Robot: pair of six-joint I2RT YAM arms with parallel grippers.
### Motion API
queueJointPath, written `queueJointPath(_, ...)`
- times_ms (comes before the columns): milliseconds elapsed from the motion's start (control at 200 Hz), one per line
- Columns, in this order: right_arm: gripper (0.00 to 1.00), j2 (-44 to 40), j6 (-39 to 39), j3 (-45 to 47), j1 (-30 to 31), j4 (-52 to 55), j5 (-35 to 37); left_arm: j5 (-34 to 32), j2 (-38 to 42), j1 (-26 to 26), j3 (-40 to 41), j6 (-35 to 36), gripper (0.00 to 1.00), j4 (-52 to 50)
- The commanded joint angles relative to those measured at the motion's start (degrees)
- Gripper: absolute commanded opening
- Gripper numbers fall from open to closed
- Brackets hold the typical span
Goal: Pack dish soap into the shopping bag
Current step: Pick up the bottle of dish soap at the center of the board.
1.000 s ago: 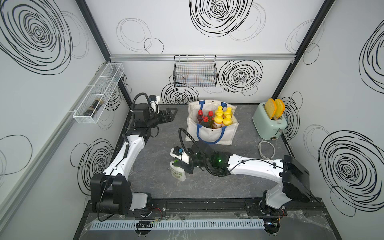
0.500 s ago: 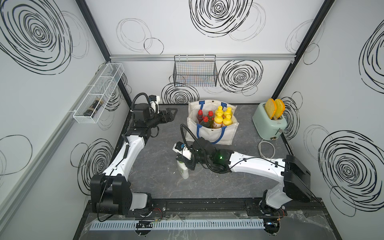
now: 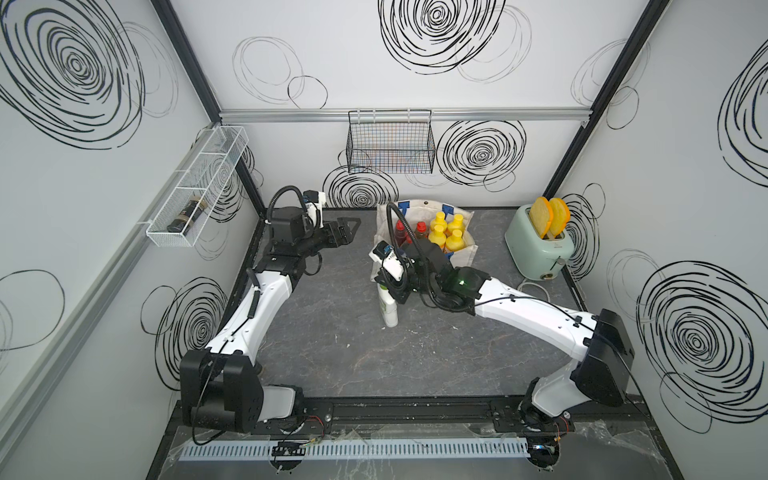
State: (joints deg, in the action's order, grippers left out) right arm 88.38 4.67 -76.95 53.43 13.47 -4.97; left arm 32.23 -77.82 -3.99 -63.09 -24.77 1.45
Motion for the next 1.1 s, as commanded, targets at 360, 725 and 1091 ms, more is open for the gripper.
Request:
queueJointPath(360,0.0,1.55,2.1,-25.74,-6.26,7.57,4.32,0.2,0.34,-4.02,-0.28,1.9,0.96,1.57)
queueJointPath(725,0.0,7.95,3.15,-42.04,-11.63,9.68,5.88,-0.76,0.64,-5.84,-0.72,2.92,0.96,0.38)
queueJointPath(1091,0.0,13.39,2.8,-48.29,-17.72,6.66,1.88,-0.68,0.4,-7.17,-0.83,3.28,0.96,0.2)
